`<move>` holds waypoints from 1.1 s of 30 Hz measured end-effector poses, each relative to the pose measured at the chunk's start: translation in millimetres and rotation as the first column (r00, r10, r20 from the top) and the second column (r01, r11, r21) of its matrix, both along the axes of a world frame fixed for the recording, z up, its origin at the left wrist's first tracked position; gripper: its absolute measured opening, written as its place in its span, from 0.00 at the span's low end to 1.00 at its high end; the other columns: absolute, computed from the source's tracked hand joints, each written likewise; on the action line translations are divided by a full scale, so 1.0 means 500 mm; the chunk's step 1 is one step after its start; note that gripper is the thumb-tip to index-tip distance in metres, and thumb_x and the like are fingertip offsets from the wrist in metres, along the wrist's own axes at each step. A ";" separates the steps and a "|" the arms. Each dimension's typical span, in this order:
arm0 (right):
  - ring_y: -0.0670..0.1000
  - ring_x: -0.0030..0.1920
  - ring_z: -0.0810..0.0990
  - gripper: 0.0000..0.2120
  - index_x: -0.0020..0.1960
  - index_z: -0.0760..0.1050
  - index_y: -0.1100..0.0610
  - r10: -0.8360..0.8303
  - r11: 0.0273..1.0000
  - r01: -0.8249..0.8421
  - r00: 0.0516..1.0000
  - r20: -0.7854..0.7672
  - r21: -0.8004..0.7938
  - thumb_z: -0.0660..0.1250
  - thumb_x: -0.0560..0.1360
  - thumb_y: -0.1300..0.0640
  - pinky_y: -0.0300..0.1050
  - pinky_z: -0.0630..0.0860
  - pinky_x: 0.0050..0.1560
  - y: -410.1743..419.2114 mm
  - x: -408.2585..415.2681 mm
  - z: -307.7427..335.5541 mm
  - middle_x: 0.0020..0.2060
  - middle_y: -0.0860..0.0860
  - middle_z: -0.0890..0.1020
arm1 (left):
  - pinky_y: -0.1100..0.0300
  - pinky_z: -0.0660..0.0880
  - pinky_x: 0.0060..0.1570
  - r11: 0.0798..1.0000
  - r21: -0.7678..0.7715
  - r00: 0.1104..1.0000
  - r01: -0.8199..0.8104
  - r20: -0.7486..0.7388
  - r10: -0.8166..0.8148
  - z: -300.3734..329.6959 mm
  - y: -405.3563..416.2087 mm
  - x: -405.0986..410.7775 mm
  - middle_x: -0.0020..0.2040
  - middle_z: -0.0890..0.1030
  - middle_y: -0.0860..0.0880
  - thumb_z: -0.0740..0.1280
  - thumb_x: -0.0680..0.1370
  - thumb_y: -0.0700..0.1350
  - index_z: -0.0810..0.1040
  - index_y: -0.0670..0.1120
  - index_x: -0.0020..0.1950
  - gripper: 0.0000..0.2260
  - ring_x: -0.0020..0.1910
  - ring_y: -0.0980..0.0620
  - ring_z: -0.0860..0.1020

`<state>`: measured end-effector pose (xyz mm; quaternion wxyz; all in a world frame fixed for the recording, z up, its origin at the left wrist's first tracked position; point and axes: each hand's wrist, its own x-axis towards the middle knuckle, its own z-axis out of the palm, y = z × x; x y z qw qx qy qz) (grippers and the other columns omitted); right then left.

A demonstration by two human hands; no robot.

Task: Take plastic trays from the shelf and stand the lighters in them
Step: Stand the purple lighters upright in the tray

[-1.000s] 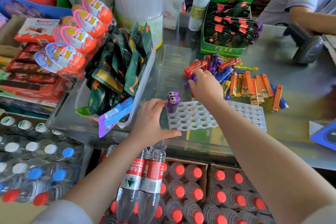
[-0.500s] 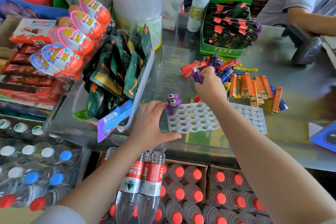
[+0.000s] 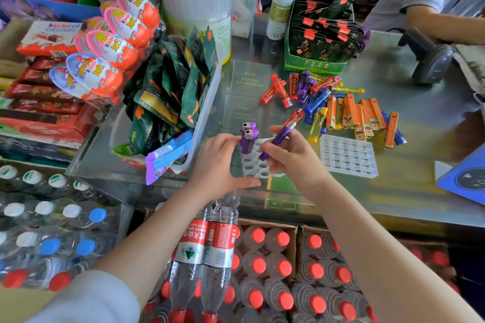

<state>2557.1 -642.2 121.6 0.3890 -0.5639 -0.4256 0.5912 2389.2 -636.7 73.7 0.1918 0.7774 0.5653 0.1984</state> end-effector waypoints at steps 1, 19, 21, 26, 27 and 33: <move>0.44 0.28 0.79 0.12 0.57 0.68 0.60 -0.007 1.000 0.007 1.000 -0.005 0.027 0.64 0.75 0.66 0.36 0.74 0.29 -0.003 -0.007 -0.003 0.37 0.52 0.79 | 0.54 0.64 0.58 1.000 -0.014 1.000 0.020 -0.014 -0.020 0.002 0.000 -0.002 0.60 0.71 0.47 0.61 0.56 0.72 0.69 0.45 0.64 0.45 0.59 0.46 0.68; 0.52 0.39 0.83 0.11 0.47 0.73 0.64 -0.067 0.839 -0.303 0.766 0.640 0.451 0.72 0.69 0.62 0.46 0.78 0.41 -0.015 -0.031 -0.035 0.40 0.55 0.84 | 0.59 0.61 0.59 0.999 -0.022 0.997 0.050 0.052 -0.049 0.002 -0.004 -0.010 0.61 0.71 0.47 0.75 0.61 0.59 0.69 0.44 0.65 0.38 0.61 0.47 0.67; 0.53 0.39 0.82 0.09 0.46 0.75 0.64 -0.063 0.812 -0.346 0.748 0.660 0.470 0.72 0.69 0.62 0.47 0.78 0.40 -0.014 -0.032 -0.041 0.39 0.55 0.84 | 0.59 0.61 0.59 0.998 -0.033 0.997 0.053 0.050 -0.051 0.002 -0.003 -0.011 0.61 0.70 0.48 0.75 0.61 0.59 0.69 0.44 0.65 0.38 0.60 0.48 0.67; 0.48 0.32 0.72 0.07 0.42 0.78 0.64 -0.019 0.798 -0.409 0.716 0.697 0.442 0.72 0.69 0.60 0.35 0.67 0.35 0.003 -0.014 -0.049 0.34 0.50 0.75 | 0.60 0.61 0.59 0.998 -0.033 0.997 0.058 0.061 -0.056 -0.001 -0.003 -0.014 0.61 0.70 0.48 0.75 0.61 0.60 0.69 0.45 0.65 0.38 0.61 0.48 0.67; 0.49 0.32 0.71 0.08 0.43 0.78 0.64 -0.009 0.795 -0.422 0.710 0.704 0.435 0.72 0.69 0.60 0.36 0.67 0.34 0.006 -0.010 -0.049 0.34 0.50 0.74 | 0.60 0.61 0.59 0.998 -0.033 0.997 0.058 0.061 -0.056 -0.002 -0.003 -0.014 0.61 0.70 0.48 0.75 0.61 0.60 0.69 0.45 0.65 0.38 0.61 0.48 0.67; 0.38 0.30 0.65 0.08 0.44 0.78 0.64 -0.004 0.769 -0.485 0.649 0.761 0.417 0.72 0.70 0.60 0.30 0.63 0.31 0.012 -0.024 -0.049 0.34 0.47 0.73 | 0.56 0.63 0.59 0.998 -0.035 0.998 0.043 0.057 -0.040 0.004 -0.003 -0.011 0.60 0.71 0.47 0.75 0.61 0.59 0.69 0.44 0.64 0.37 0.60 0.46 0.68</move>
